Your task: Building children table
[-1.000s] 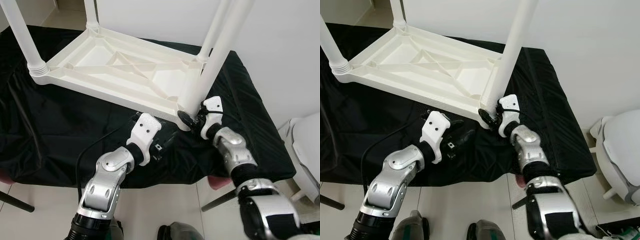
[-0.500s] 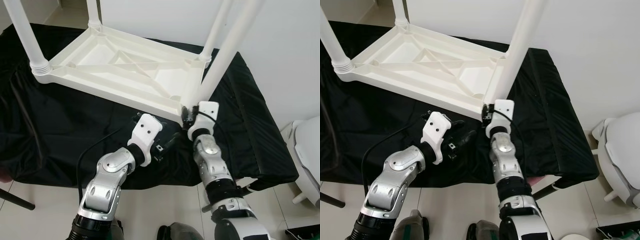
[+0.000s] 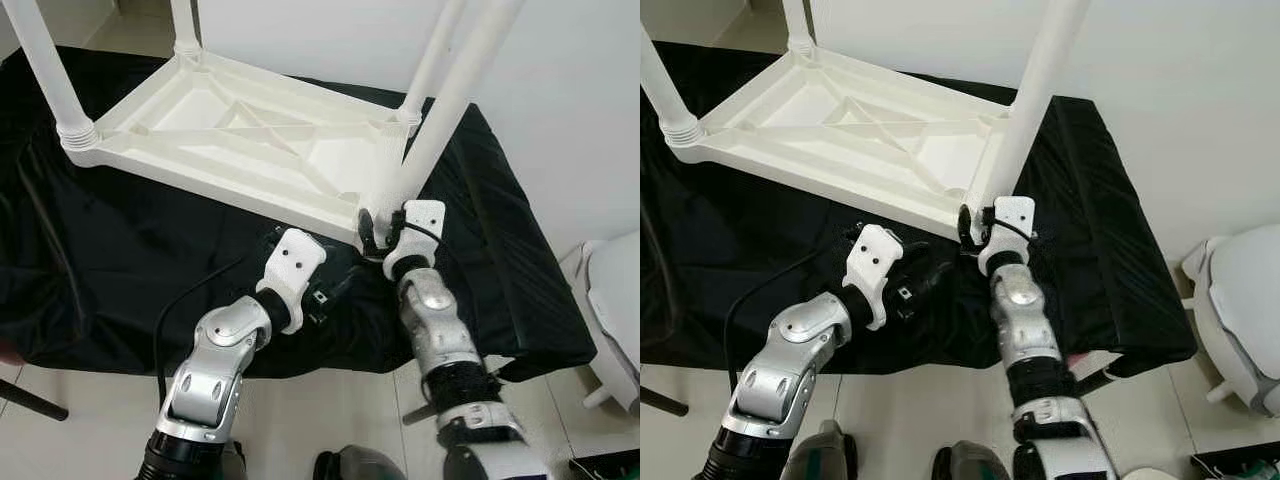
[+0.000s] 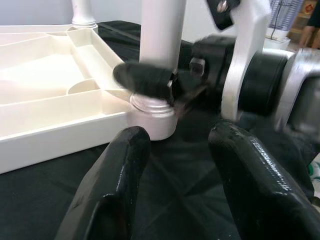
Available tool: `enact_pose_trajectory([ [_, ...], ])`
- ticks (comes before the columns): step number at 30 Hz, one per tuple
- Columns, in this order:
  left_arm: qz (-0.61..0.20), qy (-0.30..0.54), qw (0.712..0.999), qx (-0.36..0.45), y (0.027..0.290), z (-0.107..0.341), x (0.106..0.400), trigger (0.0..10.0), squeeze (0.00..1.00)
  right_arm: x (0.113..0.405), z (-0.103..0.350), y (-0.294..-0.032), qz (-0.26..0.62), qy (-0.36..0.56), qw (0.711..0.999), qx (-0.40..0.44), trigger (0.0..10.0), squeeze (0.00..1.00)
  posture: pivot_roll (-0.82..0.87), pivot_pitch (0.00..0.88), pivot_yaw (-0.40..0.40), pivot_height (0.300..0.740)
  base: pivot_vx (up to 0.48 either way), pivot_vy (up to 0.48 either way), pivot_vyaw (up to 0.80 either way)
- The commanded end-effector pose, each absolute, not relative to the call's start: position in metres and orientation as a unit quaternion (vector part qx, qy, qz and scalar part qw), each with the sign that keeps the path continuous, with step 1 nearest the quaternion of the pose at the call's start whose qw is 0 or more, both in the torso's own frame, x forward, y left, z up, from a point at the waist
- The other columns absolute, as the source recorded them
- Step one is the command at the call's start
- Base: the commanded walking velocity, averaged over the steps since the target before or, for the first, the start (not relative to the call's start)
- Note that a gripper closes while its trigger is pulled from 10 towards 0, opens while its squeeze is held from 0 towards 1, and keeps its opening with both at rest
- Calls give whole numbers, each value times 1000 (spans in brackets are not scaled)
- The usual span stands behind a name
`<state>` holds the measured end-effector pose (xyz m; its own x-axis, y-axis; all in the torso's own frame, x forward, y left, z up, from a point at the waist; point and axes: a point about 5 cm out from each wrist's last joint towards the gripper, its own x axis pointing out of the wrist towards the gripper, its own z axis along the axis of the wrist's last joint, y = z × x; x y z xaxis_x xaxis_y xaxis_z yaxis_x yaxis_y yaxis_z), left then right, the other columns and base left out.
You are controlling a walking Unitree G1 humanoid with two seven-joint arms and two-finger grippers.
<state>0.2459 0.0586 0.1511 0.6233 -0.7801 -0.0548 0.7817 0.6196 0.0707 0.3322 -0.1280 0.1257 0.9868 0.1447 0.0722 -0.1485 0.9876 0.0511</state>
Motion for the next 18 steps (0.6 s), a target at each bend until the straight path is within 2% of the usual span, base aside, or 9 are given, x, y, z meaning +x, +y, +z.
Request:
enact_pose_trajectory([
  [1,-385,9,922,44,59,152,249,10000,0,333,122,-129,82,-22,996,33,10000,1000,24,0,-123,740,0,0,0],
  [2,-385,9,922,44,59,152,249,10000,0,336,124,-132,109,-21,993,31,10000,0,22,0,-118,740,0,0,0],
  [3,-386,9,921,44,59,152,249,10000,0,339,125,-135,145,-19,989,23,10000,0,20,0,-114,740,0,0,0],
  [6,-388,9,921,45,59,152,249,10000,0,342,126,-138,178,-18,984,15,10000,0,20,1,-110,740,0,0,0],
  [9,-390,10,920,46,60,153,249,10000,0,346,127,-141,259,-12,966,-3,10000,0,20,7,-101,740,0,0,0],
  [11,-390,10,920,46,60,153,249,10000,0,346,127,-141,259,-12,966,-3,10000,0,20,7,-101,740,0,0,0],
  [17,-385,7,921,49,63,156,251,10000,0,350,122,-132,348,13,937,-21,10000,0,29,10,-93,740,0,0,0],
  [18,-384,5,922,49,64,156,252,10000,0,351,121,-131,357,18,934,-23,9569,0,29,10,-93,740,0,0,0],
])
